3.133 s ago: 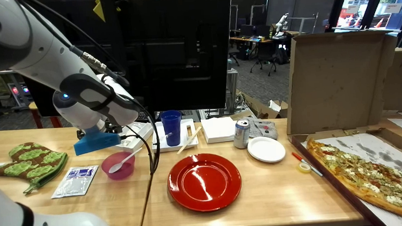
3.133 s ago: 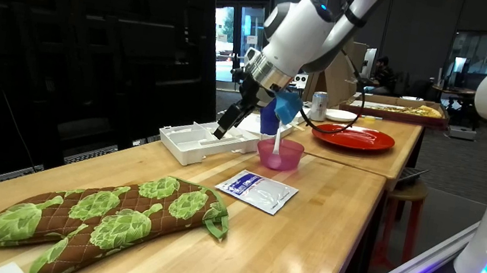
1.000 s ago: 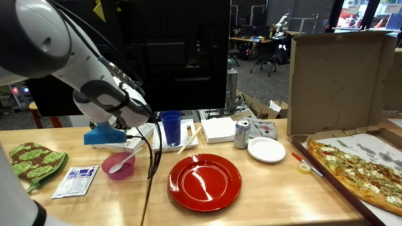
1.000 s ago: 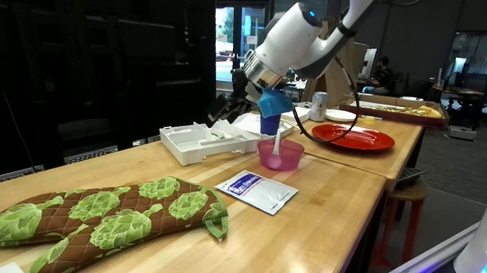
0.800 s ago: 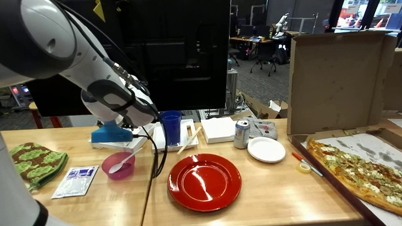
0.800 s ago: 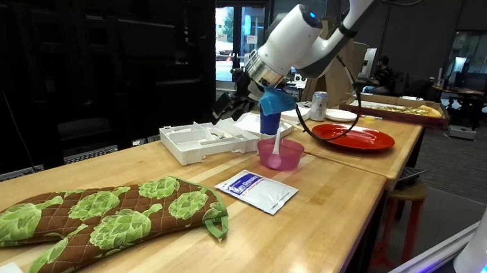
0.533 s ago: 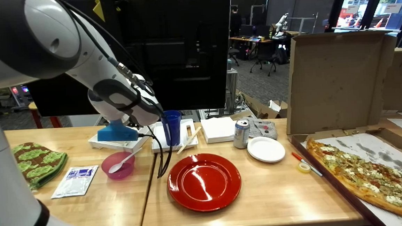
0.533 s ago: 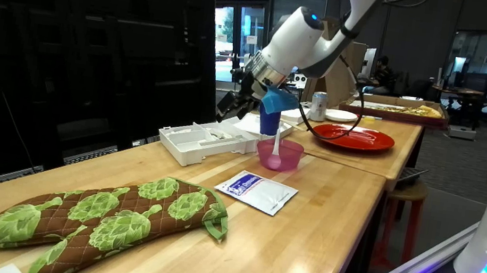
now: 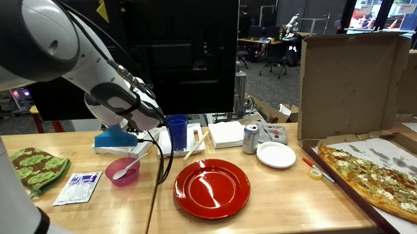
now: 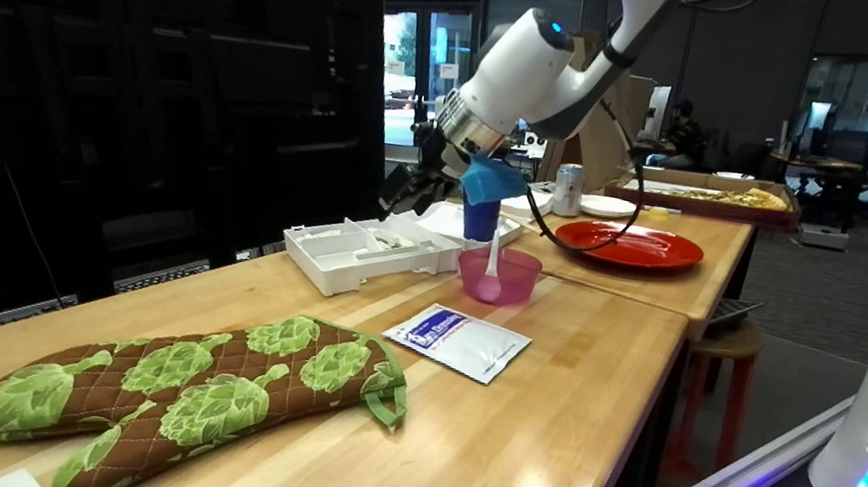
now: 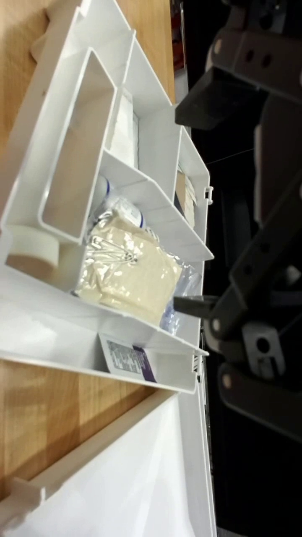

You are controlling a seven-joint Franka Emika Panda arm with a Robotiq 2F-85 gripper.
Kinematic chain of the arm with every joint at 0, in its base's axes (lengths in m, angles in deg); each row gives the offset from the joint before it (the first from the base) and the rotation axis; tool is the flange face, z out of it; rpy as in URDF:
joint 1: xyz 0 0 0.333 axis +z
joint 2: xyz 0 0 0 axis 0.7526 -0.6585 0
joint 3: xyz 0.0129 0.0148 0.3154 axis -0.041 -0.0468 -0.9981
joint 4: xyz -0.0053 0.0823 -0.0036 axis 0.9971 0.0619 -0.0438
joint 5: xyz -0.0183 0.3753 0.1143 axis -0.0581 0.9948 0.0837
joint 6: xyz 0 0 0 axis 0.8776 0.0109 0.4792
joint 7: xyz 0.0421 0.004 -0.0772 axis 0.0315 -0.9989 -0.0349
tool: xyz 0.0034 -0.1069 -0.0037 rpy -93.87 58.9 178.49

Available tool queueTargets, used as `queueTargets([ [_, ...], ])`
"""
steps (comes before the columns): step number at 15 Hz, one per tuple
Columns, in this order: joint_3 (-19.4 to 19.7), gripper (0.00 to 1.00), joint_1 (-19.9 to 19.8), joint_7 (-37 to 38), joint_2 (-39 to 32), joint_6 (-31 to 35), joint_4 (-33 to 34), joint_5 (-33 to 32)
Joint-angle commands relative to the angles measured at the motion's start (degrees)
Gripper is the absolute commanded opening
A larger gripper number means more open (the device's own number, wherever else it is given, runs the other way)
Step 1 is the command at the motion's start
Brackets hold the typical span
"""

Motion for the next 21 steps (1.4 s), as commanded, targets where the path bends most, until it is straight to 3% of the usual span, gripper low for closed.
queueTargets([
  [1, 0.0, 1.0, 0.0, 0.0, 0.0, 0.0, 0.0, 0.0],
  [9, 0.7, 1.0, 0.6, 0.7, 0.3, -0.6, -0.3, -0.5],
  [10, 10.9, 1.0, 9.0, -9.3, 1.3, 0.7, -3.0, 10.2],
  [11, 12.8, 1.0, 10.6, -11.2, 1.7, 0.7, -3.7, 12.7],
  [12, 8.0, 1.0, 6.7, -4.9, 1.4, -1.0, -2.2, 6.0],
  [13, 10.2, 1.0, 8.5, -6.2, 1.9, -1.1, -2.8, 6.9],
  [21, 16.0, 1.0, 14.6, -3.9, 4.1, -0.6, -2.2, 3.9],
])
